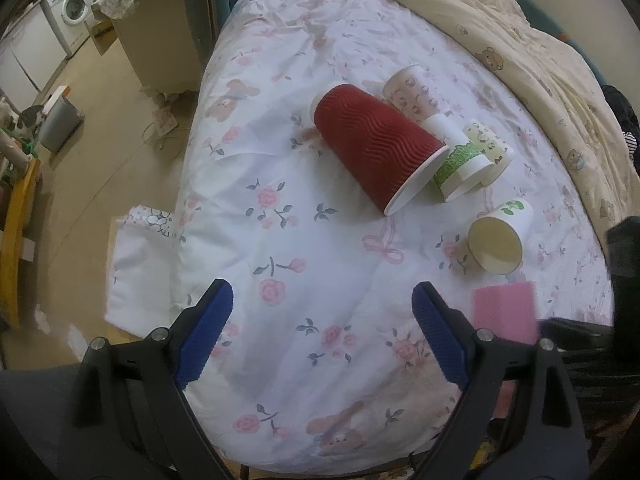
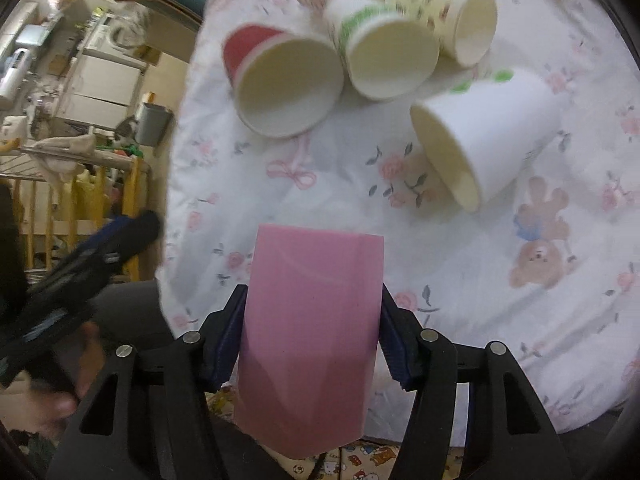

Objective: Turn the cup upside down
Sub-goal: 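Close the right tool around the pink cup's body, then lift and rotate the pink cup with the right tool, base upward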

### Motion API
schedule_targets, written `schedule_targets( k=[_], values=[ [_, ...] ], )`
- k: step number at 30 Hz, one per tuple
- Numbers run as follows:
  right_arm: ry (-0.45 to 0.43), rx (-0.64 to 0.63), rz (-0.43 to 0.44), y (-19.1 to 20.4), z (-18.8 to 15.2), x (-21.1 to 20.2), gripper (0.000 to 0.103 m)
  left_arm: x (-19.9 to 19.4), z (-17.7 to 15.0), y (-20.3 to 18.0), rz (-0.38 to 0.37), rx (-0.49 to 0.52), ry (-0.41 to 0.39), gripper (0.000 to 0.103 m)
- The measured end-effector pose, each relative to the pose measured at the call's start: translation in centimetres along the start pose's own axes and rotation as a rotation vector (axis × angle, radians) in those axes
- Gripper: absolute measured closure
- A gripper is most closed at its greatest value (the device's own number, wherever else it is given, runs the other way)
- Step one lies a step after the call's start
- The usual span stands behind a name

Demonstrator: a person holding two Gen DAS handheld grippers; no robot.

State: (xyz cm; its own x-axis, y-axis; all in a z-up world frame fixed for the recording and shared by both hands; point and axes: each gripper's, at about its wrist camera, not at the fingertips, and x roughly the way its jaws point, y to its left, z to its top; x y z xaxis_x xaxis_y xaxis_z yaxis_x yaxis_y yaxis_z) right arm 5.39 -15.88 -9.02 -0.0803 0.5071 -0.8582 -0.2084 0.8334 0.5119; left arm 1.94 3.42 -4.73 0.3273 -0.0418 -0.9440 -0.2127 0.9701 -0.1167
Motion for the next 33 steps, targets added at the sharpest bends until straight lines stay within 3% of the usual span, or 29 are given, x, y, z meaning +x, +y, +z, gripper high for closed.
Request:
schedule_targets(
  k=[4, 12, 19, 25, 28, 33],
  values=[
    [-0.052, -0.013, 0.037, -0.2, -0.7, -2.8, 0.041, -0.2, 0.0, -0.2, -0.011, -0.015, -0.023, 0.014],
    [-0.145, -0.007, 0.076, -1.7, -1.7, -3.7, 0.041, -1.4, -0.2, -0.8, -0.036, -0.012, -0.112, 0.014],
    [-0.223, 0.014, 0.086, -2.7, -1.6, -4.9, 0.041, -0.2, -0.4, -2.8, -0.091, 0.041, -0.05, 0.014],
    [-0.255, 0.023, 0.036, -3.3, -1.4, -5.1, 0.041, -2.0, -2.2, -6.7, -0.22, 0.232, -0.105, 0.014],
    [-0.259, 0.009, 0.027, -3.2, -1.6, -5.1, 0.041, -2.3, -3.1, -8.4, -0.319, 0.304, -0.072, 0.014],
    [-0.274, -0.006, 0.016, -2.9, -1.5, -5.2, 0.041, -1.7, -3.7, -10.0, -0.395, 0.341, 0.004, 0.014]
  ],
)
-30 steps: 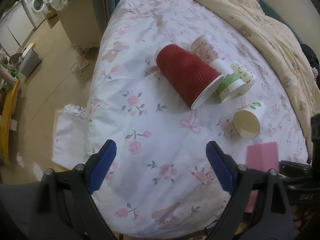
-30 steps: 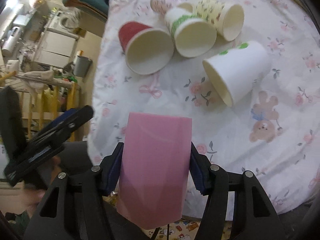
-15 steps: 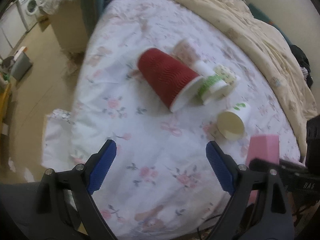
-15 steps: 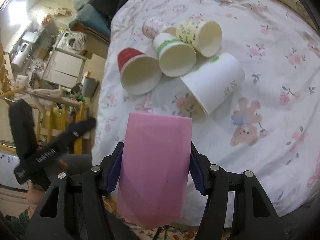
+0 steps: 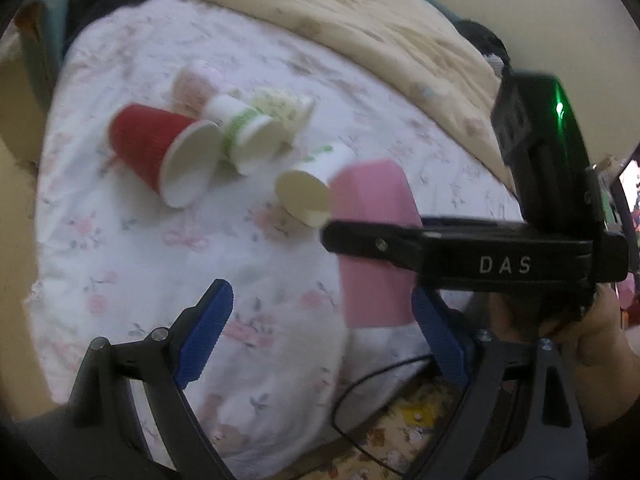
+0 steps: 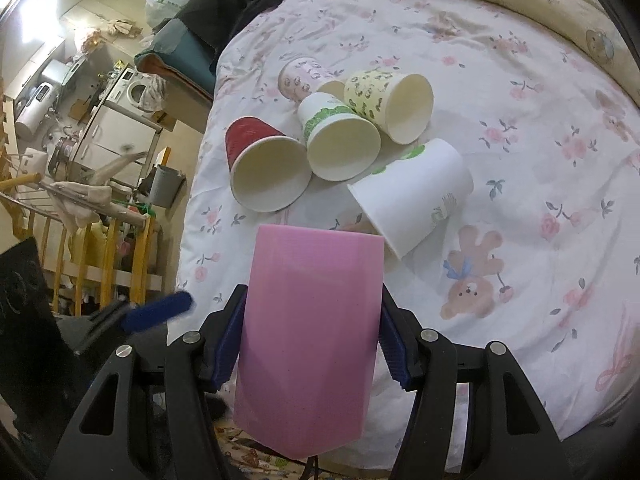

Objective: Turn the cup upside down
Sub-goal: 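Lift and rotate the pink cup with the right tool, base upward, then lower the pink cup rim-down beside the red cup, open right tool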

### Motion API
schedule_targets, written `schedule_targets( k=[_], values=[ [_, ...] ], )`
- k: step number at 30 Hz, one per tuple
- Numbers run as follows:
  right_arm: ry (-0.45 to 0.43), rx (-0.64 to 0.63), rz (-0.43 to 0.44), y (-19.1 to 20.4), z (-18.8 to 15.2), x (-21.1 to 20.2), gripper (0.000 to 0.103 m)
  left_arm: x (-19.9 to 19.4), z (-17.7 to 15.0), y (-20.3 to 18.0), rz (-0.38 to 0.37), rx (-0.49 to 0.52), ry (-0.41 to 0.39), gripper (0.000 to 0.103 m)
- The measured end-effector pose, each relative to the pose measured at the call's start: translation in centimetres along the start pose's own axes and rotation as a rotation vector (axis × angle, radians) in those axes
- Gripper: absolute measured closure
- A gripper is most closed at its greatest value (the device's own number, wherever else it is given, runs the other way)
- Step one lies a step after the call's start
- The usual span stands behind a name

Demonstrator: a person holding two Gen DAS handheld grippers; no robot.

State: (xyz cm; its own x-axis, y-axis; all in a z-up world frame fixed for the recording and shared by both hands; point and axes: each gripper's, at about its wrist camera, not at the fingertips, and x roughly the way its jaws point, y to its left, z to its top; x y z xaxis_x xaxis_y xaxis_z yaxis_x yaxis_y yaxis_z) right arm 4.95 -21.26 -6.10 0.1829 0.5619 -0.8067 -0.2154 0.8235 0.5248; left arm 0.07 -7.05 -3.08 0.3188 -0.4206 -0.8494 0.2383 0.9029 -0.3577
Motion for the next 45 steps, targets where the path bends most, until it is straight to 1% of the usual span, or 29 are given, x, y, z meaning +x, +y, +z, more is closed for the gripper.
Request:
schedule_targets(
  k=[2, 5, 9, 14, 16, 22, 27, 29, 31, 33, 34, 36, 38, 39, 42, 43, 45],
  values=[
    [-0.01, -0.016, -0.012, 0.2, 0.0, -0.1, 0.041, 0.0, 0.0, -0.3, -0.016, 0.009, 0.0, 0.014],
    [-0.014, -0.016, 0.0, 0.3, -0.1, -0.2, 0.041, 0.0, -0.4, -0.7, -0.045, 0.024, 0.014, 0.014],
    [-0.011, -0.027, 0.015, 0.6, -0.1, -0.2, 0.041, 0.6, -0.5, -1.2, -0.01, 0.05, 0.027, 0.014],
    [-0.01, -0.056, 0.029, 1.2, -0.2, -0.4, 0.042, 1.8, -0.6, -0.2, 0.045, 0.028, 0.061, 0.014],
    [-0.02, -0.073, 0.028, 1.5, -0.2, -0.7, 0.042, 1.9, -0.8, 0.2, 0.054, 0.016, 0.068, 0.014],
    [-0.042, -0.127, 0.0, 2.5, -0.4, -1.2, 0.042, 2.4, -0.9, 0.6, 0.074, 0.018, 0.073, 0.014],
    [-0.026, -0.132, -0.004, 2.5, -0.3, -0.7, 0.042, 2.3, -1.1, 0.4, 0.113, 0.029, 0.077, 0.014],
    [-0.023, -0.14, -0.021, 2.6, -0.5, -0.6, 0.042, 2.1, -1.3, 0.6, 0.138, 0.029, 0.086, 0.014],
    [-0.02, -0.14, -0.024, 2.6, -0.4, -0.5, 0.042, 1.7, -1.4, 1.5, 0.164, -0.006, 0.089, 0.014],
    [-0.016, -0.138, -0.036, 2.5, -0.1, -0.5, 0.042, 1.0, -1.6, 3.1, 0.179, -0.073, 0.083, 0.014],
    [-0.015, -0.143, -0.044, 2.5, 0.2, -0.5, 0.042, 0.6, -1.6, 3.9, 0.201, -0.101, 0.079, 0.014],
    [-0.012, -0.157, -0.069, 2.8, 0.9, -0.4, 0.042, -0.3, -1.7, 5.5, 0.283, -0.146, 0.067, 0.014],
    [-0.011, -0.181, -0.096, 3.1, 1.6, -0.2, 0.042, -1.3, -2.0, 7.1, 0.341, -0.194, 0.046, 0.014],
    [-0.011, -0.194, -0.112, 3.4, 1.9, 0.0, 0.042, -1.5, -2.1, 7.6, 0.357, -0.211, 0.046, 0.014],
    [-0.012, -0.235, -0.173, 4.0, 3.0, 1.1, 0.042, -1.7, -2.7, 9.2, 0.38, -0.269, 0.062, 0.014],
    [-0.012, -0.255, -0.207, 4.2, 3.3, 1.6, 0.042, -1.7, -2.9, 9.7, 0.38, -0.286, 0.07, 0.014],
    [-0.015, -0.315, -0.293, 4.6, 3.5, 2.7, 0.042, -1.5, -3.1, 9.8, 0.394, -0.287, 0.076, 0.013]
  ],
)
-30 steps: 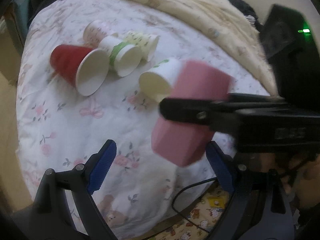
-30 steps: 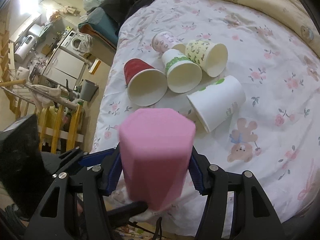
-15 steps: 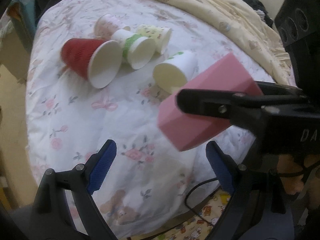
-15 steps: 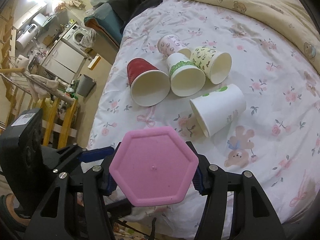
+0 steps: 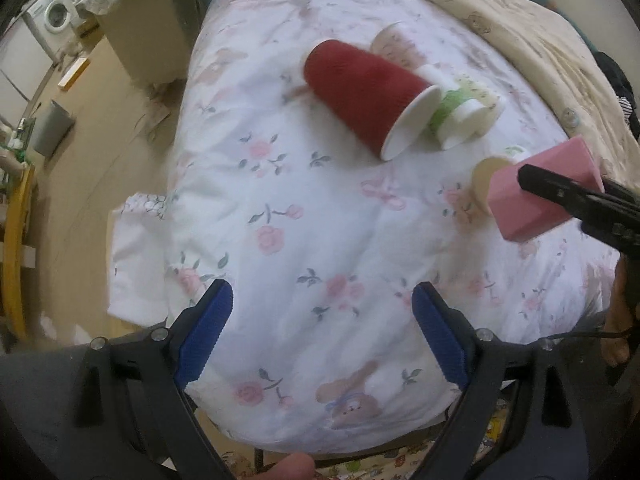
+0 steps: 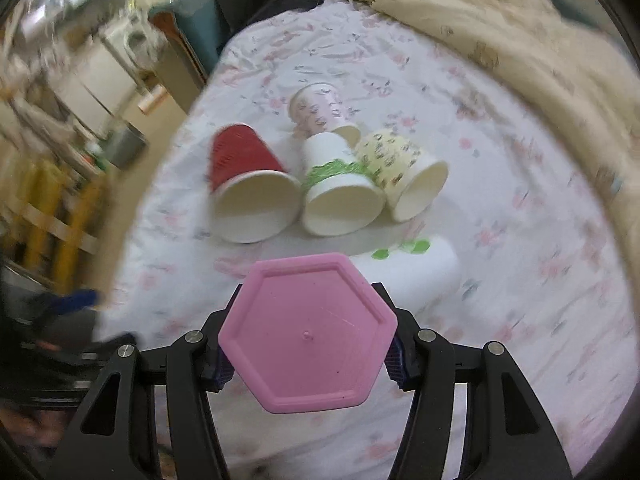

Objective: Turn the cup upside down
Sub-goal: 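Lower the pink cup rim-down beside the red cup, open right tool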

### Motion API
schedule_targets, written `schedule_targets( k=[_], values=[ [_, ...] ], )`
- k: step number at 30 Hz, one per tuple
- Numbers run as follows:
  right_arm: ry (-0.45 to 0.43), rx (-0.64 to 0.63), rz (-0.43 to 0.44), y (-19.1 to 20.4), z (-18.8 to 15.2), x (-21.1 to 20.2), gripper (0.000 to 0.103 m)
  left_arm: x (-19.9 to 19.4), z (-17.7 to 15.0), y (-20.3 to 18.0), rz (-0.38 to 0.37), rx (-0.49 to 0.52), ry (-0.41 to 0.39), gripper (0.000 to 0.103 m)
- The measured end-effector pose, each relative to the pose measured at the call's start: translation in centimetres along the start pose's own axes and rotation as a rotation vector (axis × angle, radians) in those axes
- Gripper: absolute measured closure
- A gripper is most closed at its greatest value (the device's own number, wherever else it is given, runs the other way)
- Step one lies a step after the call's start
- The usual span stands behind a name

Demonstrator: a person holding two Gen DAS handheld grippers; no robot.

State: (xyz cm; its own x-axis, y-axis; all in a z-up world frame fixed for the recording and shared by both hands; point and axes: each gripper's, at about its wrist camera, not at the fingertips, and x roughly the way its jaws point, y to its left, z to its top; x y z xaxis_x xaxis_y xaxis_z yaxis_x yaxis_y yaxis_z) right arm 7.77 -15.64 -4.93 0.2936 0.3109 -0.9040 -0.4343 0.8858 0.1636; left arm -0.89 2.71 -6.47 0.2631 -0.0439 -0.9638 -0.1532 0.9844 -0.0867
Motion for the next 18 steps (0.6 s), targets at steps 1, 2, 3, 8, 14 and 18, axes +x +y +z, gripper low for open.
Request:
schedule_targets(
  k=[1, 2, 3, 8, 14, 18],
  values=[
    [0.003, -0.016, -0.018, 0.3, 0.1, 0.6, 0.042, -0.1, 0.0, -0.2, 0.008, 0.003, -0.001, 0.009],
    [0.007, -0.018, -0.017, 0.4, 0.1, 1.0, 0.042, -0.2, -0.1, -0.2, 0.008, 0.008, -0.001, 0.0],
    [0.014, -0.017, -0.01, 0.6, 0.1, 1.4, 0.042, -0.3, 0.0, -0.3, 0.004, 0.01, -0.003, 0.0],
    [0.018, -0.074, -0.016, 3.0, 0.9, 3.1, 0.042, -0.8, 0.5, -0.2, -0.014, -0.007, -0.019, 0.0],
    [-0.04, -0.118, -0.075, 4.6, 2.3, 5.2, 0.042, -0.6, 0.6, -0.1, -0.015, -0.01, -0.004, 0.0],
    [-0.057, -0.176, -0.126, 5.6, 2.4, 6.6, 0.042, -0.4, 0.7, 0.4, -0.015, -0.035, 0.002, 0.0]
  ],
)
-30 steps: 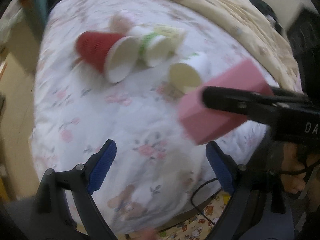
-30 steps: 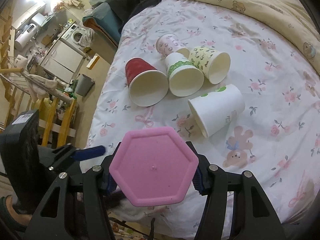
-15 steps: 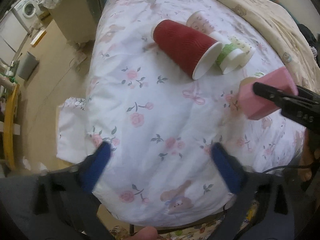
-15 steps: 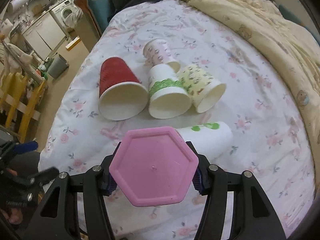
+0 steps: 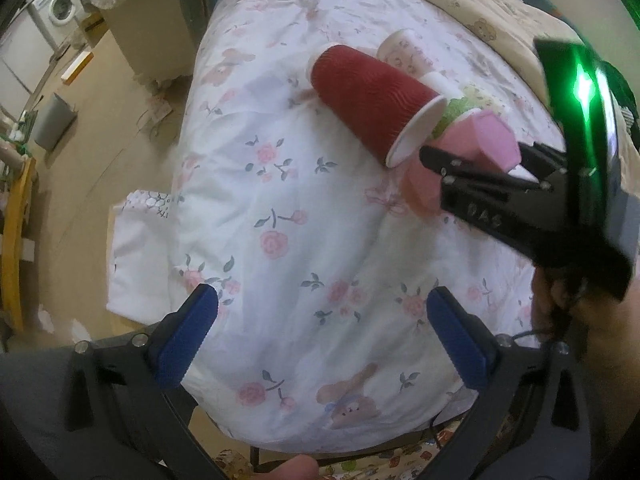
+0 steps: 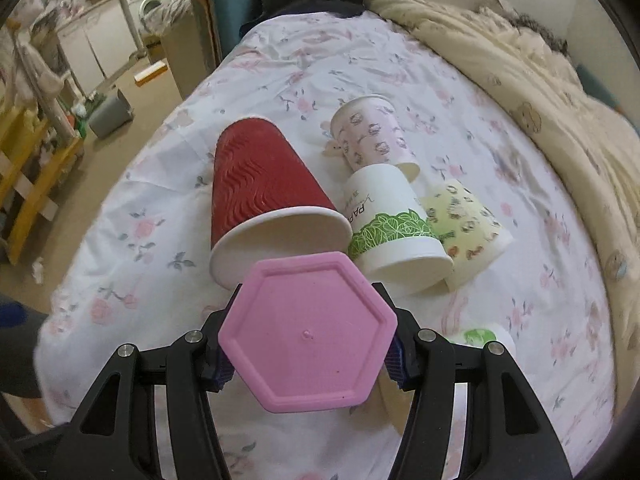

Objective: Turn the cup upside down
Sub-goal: 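Lower the pink cup rim-down beside the red cup, open right tool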

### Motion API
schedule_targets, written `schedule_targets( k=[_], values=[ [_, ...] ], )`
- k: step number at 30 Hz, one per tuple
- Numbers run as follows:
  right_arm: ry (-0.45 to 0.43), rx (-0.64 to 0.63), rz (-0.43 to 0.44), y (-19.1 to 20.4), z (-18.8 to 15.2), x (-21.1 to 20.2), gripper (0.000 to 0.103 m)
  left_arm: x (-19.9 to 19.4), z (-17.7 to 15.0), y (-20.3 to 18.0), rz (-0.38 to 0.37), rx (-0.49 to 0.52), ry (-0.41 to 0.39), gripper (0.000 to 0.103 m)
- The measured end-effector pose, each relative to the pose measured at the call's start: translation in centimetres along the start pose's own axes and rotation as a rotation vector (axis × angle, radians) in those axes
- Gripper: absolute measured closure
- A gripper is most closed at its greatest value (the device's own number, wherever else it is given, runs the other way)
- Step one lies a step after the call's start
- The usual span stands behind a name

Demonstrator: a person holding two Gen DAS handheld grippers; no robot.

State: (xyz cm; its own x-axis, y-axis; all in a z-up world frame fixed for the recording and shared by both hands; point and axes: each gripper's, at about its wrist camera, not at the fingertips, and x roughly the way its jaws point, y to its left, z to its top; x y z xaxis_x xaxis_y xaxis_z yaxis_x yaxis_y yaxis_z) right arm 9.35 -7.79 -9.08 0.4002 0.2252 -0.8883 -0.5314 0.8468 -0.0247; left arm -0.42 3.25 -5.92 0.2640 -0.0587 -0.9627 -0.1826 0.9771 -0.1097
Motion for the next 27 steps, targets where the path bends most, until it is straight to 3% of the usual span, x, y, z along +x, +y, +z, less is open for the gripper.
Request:
schedule_targets(
  k=[5, 8, 10, 15, 21, 27],
  values=[
    [0.023, 0.022, -0.021, 0.1, -0.9, 1.2, 0.04, 0.3, -0.1, 0.2, 0.007, -0.01, 0.007, 0.0],
    [0.005, 0.061, 0.035, -0.3, -0.9, 0.8, 0.014, 0.2, -0.1, 0.3, 0.008, -0.011, -0.005, 0.0],
    [-0.002, 0.072, 0.048, -0.3, -0.8, 0.6, 0.007, 0.0, 0.0, 0.2, 0.014, -0.01, -0.016, 0.0],
    [0.0, 0.057, 0.086, -0.2, -0.5, -0.8, 0.007, -0.5, 0.0, 0.3, -0.007, -0.021, -0.046, 0.0],
    [-0.113, 0.089, 0.122, -1.9, -0.9, -7.3, 0.006, -2.0, -0.1, -0.2, 0.002, -0.012, -0.133, 0.0],
    [-0.198, 0.2, 0.143, -4.3, -4.3, -13.1, 0.001, -4.3, -0.8, -1.1, -0.008, 0.009, -0.256, 0.0]
  ],
)
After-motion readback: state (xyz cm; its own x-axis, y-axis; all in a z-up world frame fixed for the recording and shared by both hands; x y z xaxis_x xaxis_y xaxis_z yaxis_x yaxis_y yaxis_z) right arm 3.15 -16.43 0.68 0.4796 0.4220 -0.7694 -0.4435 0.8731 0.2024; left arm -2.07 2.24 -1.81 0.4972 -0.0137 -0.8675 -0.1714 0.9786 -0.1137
